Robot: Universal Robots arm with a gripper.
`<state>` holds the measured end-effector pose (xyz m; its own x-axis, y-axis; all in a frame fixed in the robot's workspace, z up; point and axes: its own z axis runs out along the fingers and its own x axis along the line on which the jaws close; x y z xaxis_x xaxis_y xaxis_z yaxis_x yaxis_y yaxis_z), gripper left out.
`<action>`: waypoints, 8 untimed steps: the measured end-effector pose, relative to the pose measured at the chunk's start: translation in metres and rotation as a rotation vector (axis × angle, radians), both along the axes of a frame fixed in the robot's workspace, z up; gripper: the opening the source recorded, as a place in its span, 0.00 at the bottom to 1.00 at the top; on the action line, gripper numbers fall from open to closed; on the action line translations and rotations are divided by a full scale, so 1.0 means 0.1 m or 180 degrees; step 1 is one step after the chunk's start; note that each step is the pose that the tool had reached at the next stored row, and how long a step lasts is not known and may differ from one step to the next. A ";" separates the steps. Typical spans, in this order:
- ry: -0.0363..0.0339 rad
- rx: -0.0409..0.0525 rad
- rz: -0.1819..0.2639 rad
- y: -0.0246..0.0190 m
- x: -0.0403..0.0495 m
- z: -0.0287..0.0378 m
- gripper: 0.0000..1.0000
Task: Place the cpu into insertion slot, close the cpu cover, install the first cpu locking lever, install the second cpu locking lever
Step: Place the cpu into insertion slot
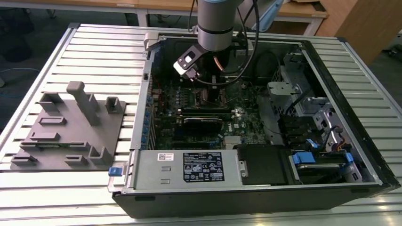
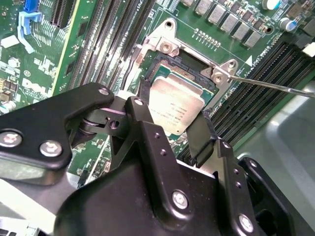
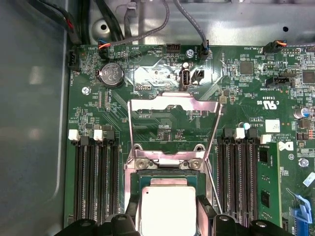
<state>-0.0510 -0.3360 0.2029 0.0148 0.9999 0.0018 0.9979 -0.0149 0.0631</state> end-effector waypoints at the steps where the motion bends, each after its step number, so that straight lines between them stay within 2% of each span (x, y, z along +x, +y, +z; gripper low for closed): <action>1: 0.0000 0.0000 0.0000 0.000 0.000 -0.010 0.54; 8: 0.0000 0.0000 0.0047 0.000 0.022 -0.021 0.54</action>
